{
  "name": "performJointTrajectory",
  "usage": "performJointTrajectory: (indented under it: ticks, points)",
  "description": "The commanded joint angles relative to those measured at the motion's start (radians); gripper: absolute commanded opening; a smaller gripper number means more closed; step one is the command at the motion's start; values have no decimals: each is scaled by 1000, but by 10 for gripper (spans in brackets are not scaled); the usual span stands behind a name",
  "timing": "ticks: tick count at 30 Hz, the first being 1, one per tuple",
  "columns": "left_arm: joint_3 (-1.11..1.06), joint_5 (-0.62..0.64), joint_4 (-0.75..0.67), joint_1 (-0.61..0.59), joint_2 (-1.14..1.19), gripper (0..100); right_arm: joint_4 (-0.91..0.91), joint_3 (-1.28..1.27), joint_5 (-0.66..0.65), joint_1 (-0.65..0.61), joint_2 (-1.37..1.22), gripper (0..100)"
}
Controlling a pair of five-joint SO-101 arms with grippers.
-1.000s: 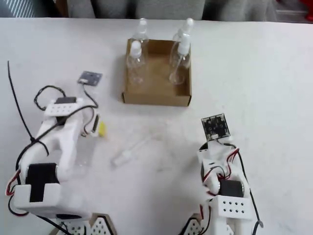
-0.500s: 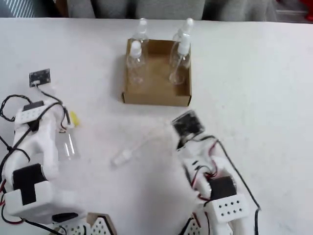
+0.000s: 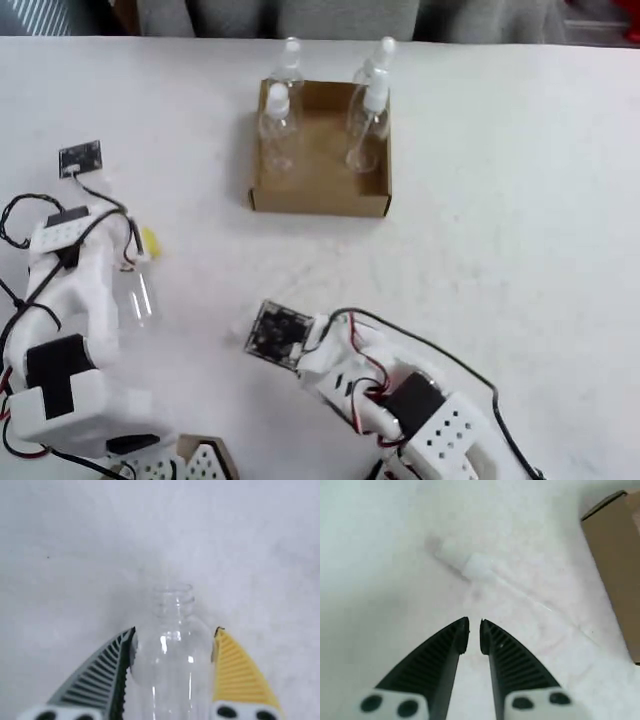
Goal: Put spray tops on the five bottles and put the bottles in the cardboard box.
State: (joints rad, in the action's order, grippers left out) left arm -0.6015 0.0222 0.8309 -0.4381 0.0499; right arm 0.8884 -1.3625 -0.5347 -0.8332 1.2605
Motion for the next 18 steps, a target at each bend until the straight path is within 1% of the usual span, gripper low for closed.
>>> performJointTrajectory:
  ticks: [1, 5, 11, 13, 16, 18]
  points:
    - [48, 3, -26, -13, -18, 102, 5, 97, -52, -45, -134, 28]
    - [48, 3, -26, -12, -18, 102, 4, 192, -137, -85, -294, 28]
    - [48, 3, -26, -10, -18, 102, -1, 311, -307, -137, -493, 33]
    - [48, 3, -26, -10, -18, 102, -1, 354, -339, -137, -562, 70]
    - [48, 3, -28, -10, -18, 102, -7, 419, -368, -133, -668, 157]
    - [43, 3, -43, -10, -18, 102, -38, 459, -379, -133, -739, 190]
